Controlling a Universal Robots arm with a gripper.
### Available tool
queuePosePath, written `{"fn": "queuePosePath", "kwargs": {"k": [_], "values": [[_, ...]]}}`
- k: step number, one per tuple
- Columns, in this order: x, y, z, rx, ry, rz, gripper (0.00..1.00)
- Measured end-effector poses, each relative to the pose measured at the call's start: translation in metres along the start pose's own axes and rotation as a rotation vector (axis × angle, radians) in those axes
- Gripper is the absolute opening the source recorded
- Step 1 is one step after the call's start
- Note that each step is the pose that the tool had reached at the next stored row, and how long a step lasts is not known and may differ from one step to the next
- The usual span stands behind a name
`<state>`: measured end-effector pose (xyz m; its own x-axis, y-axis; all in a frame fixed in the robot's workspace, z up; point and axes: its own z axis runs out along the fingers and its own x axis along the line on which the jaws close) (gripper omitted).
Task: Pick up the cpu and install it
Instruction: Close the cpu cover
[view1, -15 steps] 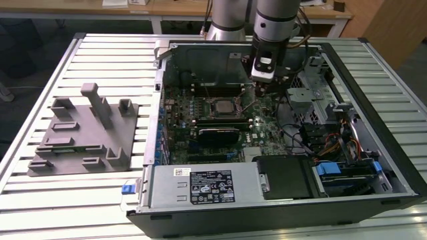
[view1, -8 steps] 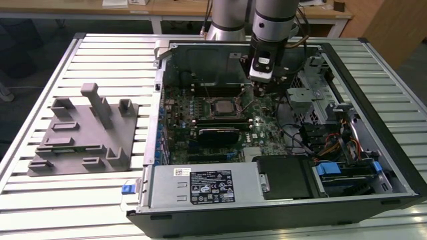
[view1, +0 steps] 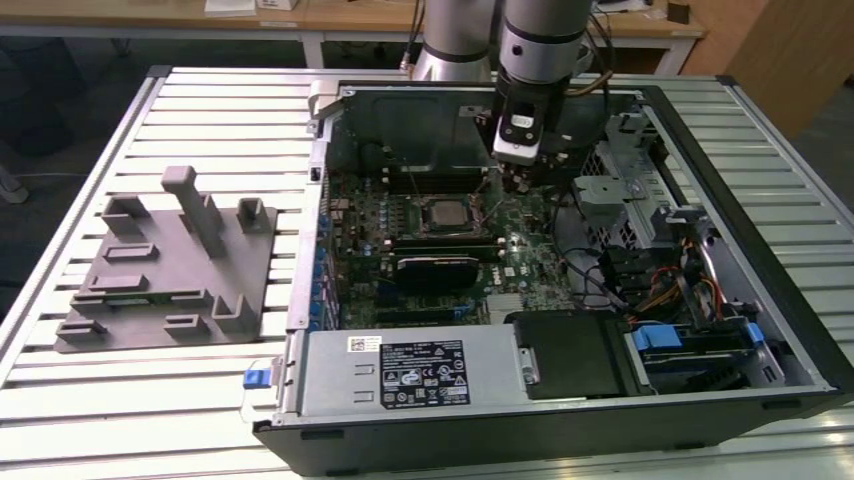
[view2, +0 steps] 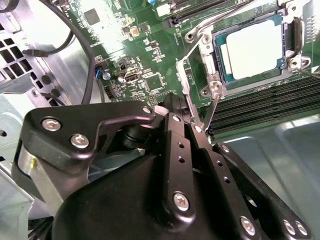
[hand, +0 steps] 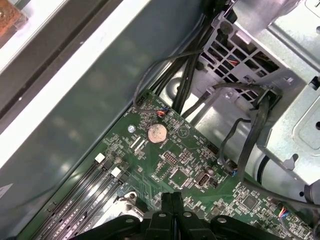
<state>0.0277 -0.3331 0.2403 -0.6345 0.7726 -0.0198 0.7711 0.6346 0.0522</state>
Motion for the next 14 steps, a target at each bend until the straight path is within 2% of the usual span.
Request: {"fn": "queuePosePath", "kwargs": {"k": [14], "values": [[0.008, -0.0096, -0.0006, -0.0011, 0.0013, 0.0, 0.11]]}}
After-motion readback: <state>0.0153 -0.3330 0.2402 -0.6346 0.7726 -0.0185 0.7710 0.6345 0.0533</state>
